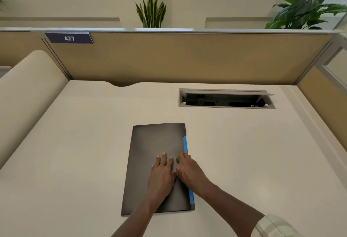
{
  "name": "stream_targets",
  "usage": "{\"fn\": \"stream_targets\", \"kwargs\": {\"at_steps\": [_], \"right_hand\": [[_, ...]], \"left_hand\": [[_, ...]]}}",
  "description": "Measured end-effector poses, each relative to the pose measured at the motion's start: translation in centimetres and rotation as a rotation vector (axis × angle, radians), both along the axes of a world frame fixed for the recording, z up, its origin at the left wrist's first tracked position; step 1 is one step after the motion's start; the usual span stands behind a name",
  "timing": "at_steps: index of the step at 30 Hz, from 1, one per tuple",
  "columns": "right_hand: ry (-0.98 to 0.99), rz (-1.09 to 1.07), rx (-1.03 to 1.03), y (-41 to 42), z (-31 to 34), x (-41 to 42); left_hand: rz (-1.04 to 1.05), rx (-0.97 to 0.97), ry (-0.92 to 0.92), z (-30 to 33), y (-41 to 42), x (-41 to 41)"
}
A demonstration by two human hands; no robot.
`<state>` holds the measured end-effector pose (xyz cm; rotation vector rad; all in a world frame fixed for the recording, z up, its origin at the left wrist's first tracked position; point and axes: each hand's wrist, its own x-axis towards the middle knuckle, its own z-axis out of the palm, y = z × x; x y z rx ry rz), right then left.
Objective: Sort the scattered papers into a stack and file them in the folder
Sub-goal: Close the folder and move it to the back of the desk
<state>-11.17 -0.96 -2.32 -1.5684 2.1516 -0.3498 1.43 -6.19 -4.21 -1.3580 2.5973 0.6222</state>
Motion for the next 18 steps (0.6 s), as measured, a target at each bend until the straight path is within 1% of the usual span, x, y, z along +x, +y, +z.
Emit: {"fn": "stream_targets", "kwargs": {"at_steps": [2,7,12,15,18], "right_hand": [[-0.021,-0.011,0.033,0.0,0.4,0.1],[0.04,0.058,-0.004,0.0,0.4,0.3],[-0.026,0.034,0.03,0.9,0.3,0.1],[0.002,0.024,-0.055,2.2,-0.1,-0.1],[0.0,0.057,-0.109,3.2,-0.4,-0.3]], "left_hand": [[0.002,0.011,0.012,-0.1,0.0,0.0],[-0.013,-0.006,0.002,-0.6,-0.1,0.0],[-0.005,0.013,0.008,-0.2,0.0,0.0],[0.006,0.039,0.05,0.0,-0.4,0.1],[0.021,0.128,0.125,0.4,-1.0,0.7]]}}
